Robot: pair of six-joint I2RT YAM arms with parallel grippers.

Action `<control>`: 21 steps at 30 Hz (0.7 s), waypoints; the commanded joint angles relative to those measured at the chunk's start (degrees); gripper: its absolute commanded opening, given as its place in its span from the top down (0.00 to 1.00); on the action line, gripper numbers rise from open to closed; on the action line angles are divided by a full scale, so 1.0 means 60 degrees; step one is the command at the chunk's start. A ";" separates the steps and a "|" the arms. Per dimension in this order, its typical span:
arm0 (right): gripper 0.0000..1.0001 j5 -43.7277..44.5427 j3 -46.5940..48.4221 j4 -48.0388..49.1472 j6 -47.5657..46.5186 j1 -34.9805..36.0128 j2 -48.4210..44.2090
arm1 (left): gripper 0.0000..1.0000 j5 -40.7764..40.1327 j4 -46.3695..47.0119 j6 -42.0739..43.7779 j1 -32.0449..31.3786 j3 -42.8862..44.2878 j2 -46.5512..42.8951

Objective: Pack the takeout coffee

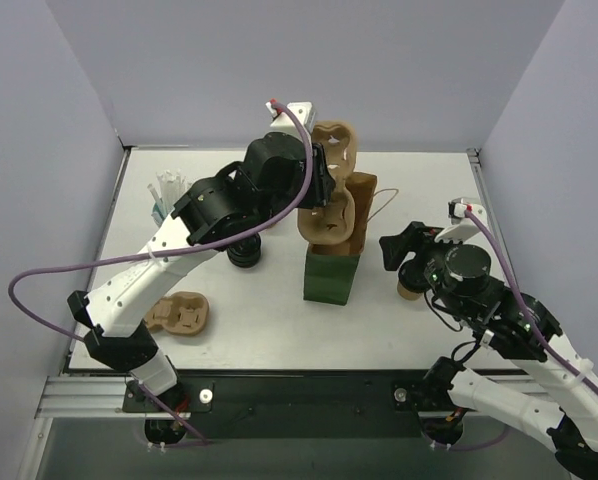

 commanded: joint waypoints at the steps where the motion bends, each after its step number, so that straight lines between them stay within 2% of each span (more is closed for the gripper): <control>1: 0.36 0.0455 -0.0017 -0.0071 -0.0340 -0.0066 -0.0352 | 0.88 -0.0320 0.0056 0.0645 0.0003 0.0647 0.0492; 8: 0.36 0.0485 -0.0134 -0.0071 -0.0356 -0.0066 -0.0367 | 0.88 0.0238 -0.0018 0.0763 -0.0012 0.1249 0.1285; 21: 0.36 0.0616 0.0055 -0.0028 -0.0399 -0.0066 -0.0046 | 0.88 0.0619 0.0114 0.0983 0.0193 0.0854 0.1593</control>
